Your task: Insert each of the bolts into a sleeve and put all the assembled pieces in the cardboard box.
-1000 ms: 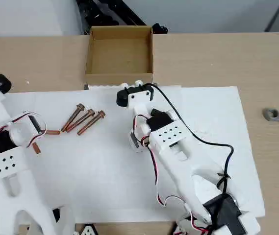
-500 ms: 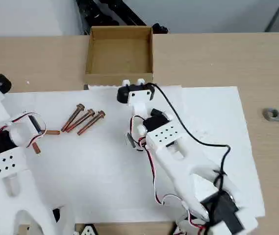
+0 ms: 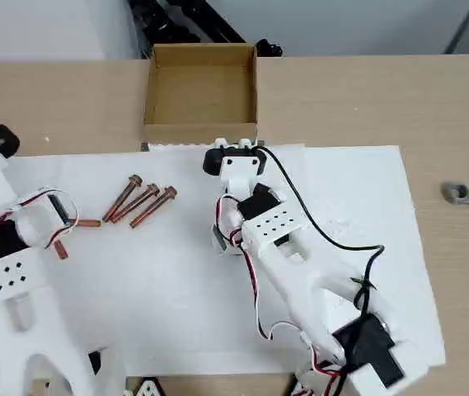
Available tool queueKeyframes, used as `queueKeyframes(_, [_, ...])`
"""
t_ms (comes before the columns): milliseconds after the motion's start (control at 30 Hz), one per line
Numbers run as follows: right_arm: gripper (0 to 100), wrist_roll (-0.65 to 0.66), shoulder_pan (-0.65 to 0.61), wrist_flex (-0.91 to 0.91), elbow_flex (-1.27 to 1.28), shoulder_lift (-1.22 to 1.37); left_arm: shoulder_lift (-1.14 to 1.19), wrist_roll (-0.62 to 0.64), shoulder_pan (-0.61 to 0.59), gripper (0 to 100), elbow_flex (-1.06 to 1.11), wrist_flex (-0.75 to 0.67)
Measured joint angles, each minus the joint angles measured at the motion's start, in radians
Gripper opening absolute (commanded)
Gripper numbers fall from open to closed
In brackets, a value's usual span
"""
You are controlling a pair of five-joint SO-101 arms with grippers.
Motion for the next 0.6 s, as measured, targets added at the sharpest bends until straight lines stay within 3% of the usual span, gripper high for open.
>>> queueKeyframes(600, [16.9, -0.003, 0.0, -0.075, 0.0, 0.038, 0.0, 0.0, 0.0, 1, 0.0, 0.0])
